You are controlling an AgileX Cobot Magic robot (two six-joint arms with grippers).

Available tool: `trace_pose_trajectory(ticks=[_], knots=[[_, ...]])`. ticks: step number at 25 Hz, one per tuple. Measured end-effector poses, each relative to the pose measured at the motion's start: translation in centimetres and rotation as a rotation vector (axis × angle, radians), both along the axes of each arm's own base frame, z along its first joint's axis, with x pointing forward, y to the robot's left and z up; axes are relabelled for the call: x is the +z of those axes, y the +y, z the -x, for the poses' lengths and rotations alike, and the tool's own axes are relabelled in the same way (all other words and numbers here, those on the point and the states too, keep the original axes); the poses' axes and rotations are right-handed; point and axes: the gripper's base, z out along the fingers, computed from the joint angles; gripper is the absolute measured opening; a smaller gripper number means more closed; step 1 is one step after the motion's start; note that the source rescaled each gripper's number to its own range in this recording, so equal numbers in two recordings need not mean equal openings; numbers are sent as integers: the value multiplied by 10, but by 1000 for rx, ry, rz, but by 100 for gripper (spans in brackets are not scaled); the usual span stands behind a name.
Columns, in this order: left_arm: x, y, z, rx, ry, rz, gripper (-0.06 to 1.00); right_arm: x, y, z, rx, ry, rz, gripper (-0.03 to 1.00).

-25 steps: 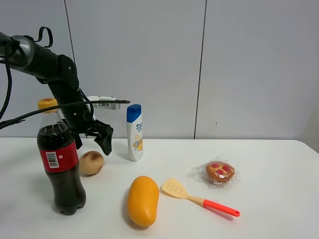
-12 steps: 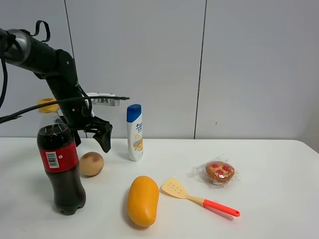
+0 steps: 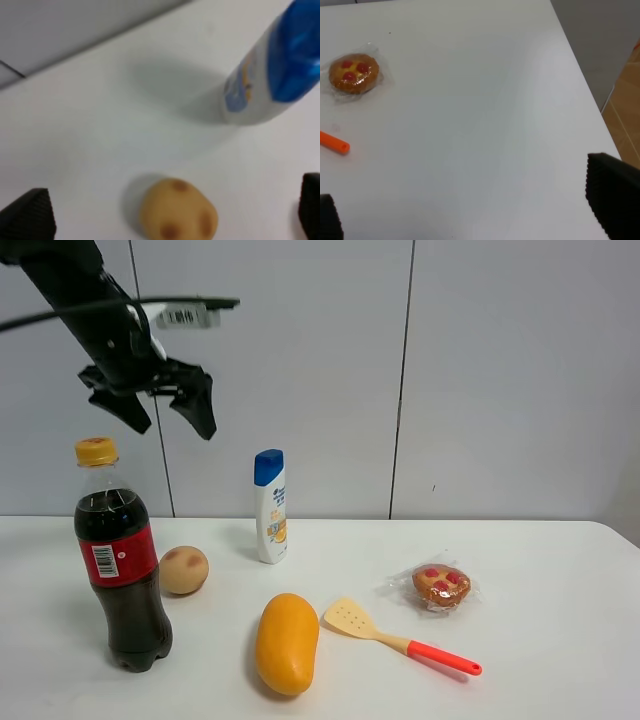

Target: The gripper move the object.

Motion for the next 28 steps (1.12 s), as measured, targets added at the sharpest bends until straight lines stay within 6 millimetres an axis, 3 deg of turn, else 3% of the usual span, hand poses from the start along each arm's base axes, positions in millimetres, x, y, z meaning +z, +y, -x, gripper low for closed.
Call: trace_pose_trajectory(ticks=[3,7,12,17,22,24,28], knots=[[42,8,19,6,-99,10,99,0,0,0,0,0,0,100],[87,36,40,63,-224,-3,100,0,0,0,0,0,0,100],[122,105,62,241,-313,-40,100,0,0,0,0,0,0,100],[141,160,93,398,-312,-92,100,0,0,0,0,0,0,100],[150,178,138,488,-328,-104,100,0,0,0,0,0,0,100],[146,184,165,537,-330,-111,100,0,0,0,0,0,0,100],[135,177,222,591,-340,-121,100,0,0,0,0,0,0,100]])
